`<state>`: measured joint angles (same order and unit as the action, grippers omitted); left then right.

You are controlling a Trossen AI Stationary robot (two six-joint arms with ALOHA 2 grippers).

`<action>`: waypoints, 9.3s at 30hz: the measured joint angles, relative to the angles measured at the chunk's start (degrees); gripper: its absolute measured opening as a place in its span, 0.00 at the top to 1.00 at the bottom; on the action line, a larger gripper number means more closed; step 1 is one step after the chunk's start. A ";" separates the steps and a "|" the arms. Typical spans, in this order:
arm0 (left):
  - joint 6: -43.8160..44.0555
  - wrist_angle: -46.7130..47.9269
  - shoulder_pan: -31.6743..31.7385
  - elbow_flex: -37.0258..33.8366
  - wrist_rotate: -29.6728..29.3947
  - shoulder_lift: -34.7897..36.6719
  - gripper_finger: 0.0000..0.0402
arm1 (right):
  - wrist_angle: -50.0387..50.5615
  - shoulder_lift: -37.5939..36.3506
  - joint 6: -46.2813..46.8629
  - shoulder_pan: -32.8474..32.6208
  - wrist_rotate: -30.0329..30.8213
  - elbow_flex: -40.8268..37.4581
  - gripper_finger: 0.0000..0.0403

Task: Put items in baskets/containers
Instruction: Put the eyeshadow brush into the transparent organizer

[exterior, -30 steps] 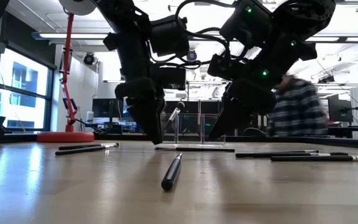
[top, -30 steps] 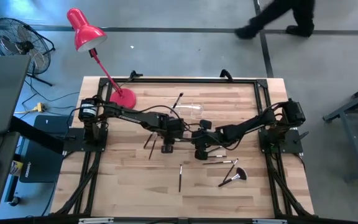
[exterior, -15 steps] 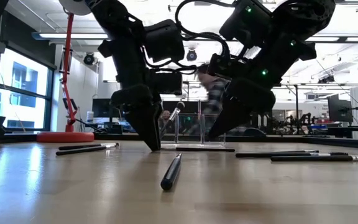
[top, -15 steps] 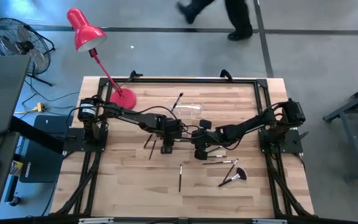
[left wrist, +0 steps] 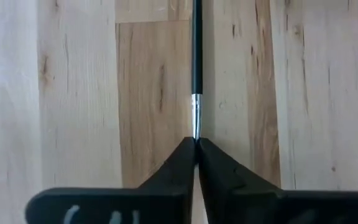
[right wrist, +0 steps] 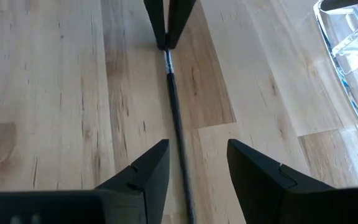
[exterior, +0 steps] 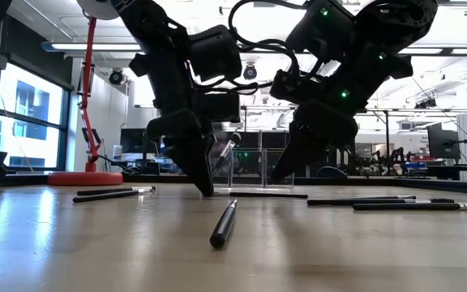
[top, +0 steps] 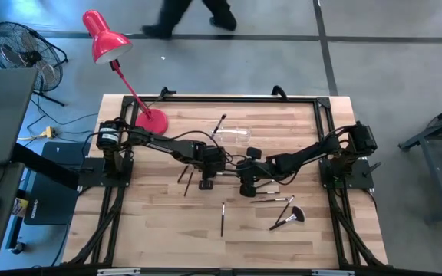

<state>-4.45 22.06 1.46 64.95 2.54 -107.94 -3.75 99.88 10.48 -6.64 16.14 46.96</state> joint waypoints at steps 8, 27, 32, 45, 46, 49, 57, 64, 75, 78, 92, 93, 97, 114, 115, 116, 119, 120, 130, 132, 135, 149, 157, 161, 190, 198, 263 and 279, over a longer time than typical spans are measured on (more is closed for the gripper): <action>0.20 0.77 -0.01 0.15 -0.90 0.38 0.99 | -0.47 -0.02 -0.41 -0.01 -3.37 0.02 0.61; -0.15 12.06 0.04 10.82 -1.22 0.70 1.00 | -0.18 0.61 -6.71 0.43 -2.22 0.03 0.62; -1.18 13.76 0.04 12.77 -1.19 0.74 1.00 | -0.02 0.61 -7.54 0.69 -2.13 0.04 0.67; -1.30 14.53 0.01 13.05 -0.49 0.76 1.00 | 0.02 0.62 -7.53 0.67 -2.12 0.04 0.95; -1.28 14.44 0.01 13.05 -0.46 0.76 1.00 | 0.03 0.63 -7.44 0.67 -2.08 0.04 0.94; -1.09 14.10 0.01 13.05 -0.89 0.79 0.98 | 0.15 0.63 -7.36 0.67 -1.85 0.04 0.94; -1.12 13.77 0.00 13.05 -4.19 0.85 0.85 | 0.08 0.63 -4.91 0.69 -1.01 0.04 0.94; 0.14 16.12 0.04 13.16 -4.17 0.91 0.69 | 0.92 0.63 -2.76 0.67 -0.53 0.04 0.98; 3.08 15.93 0.81 5.61 -2.89 12.79 0.70 | 3.73 0.70 6.74 0.67 -1.27 0.00 0.98; 5.53 10.63 1.99 -1.75 -0.44 19.05 0.73 | 3.64 0.67 10.98 0.62 -1.31 0.00 0.96; 25.03 -16.91 2.70 -36.60 2.46 48.37 0.75 | -2.23 -4.65 22.70 0.16 7.08 0.01 0.98; 25.91 -17.77 2.59 -37.85 2.12 49.56 0.75 | -1.78 -5.77 22.59 0.14 8.50 0.07 0.98; 27.91 -18.64 2.12 -40.28 1.69 52.07 0.75 | -2.97 -9.54 20.57 1.05 14.43 0.07 0.98; 28.26 -18.56 1.52 -40.57 -0.83 52.41 0.75 | -16.69 -11.28 5.48 22.28 -3.82 0.01 0.98; 28.06 -18.54 1.52 -40.57 -1.36 52.41 0.75 | -17.01 -11.28 5.51 23.21 -5.72 -0.31 0.98; 27.87 -18.53 1.52 -40.57 -1.65 52.41 0.75 | -18.83 -11.28 5.99 24.01 -7.25 -1.52 0.98; 27.47 -18.11 1.52 -40.57 -1.95 52.41 0.75 | -32.68 -11.26 9.86 25.10 -9.07 -9.25 0.98; 27.41 -17.81 1.52 -40.57 -2.03 52.41 0.75 | -39.90 -11.23 11.25 25.07 -8.97 -12.66 0.98; 26.88 -18.62 1.52 -40.57 -5.73 52.39 0.75 | -65.65 -11.39 6.98 25.01 -3.70 -24.23 0.98; 26.69 -18.99 1.52 -40.57 -7.53 52.39 0.75 | -61.28 -11.37 5.61 25.13 -4.06 -22.92 0.98; 26.67 -19.34 1.52 -40.57 -8.74 52.39 0.75 | -55.35 -11.37 4.45 25.54 -4.90 -21.04 0.98; 26.61 -19.32 1.52 -40.57 -9.61 52.39 0.75 | -52.39 -8.66 6.05 29.93 -10.10 -18.88 0.98; 26.75 -19.23 1.52 -40.57 -10.99 52.39 0.75 | -58.62 -1.03 7.06 29.95 -11.10 -14.66 0.98; 27.05 -18.98 1.52 -40.57 -10.59 52.39 0.75 | -58.75 -0.64 7.04 29.95 -10.30 -15.62 0.98; 26.80 -18.99 1.52 -40.57 -11.27 52.37 0.75 | -53.00 -0.66 7.51 29.69 -7.52 -16.87 0.92; 26.80 -18.99 1.52 -40.57 -11.27 52.37 0.75 | -52.43 -0.68 9.01 29.69 -7.54 -16.87 0.92; 27.26 -18.99 1.52 -40.57 -10.64 52.37 0.75 | 46.50 15.34 31.71 45.67 -10.10 47.03 0.98; 27.26 -18.91 1.52 -40.57 -10.13 52.37 0.75 | 46.61 24.75 30.57 47.99 -15.67 46.88 0.99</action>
<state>22.81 3.16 2.98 24.38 -7.60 -55.57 42.87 124.62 41.05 41.34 0.47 93.84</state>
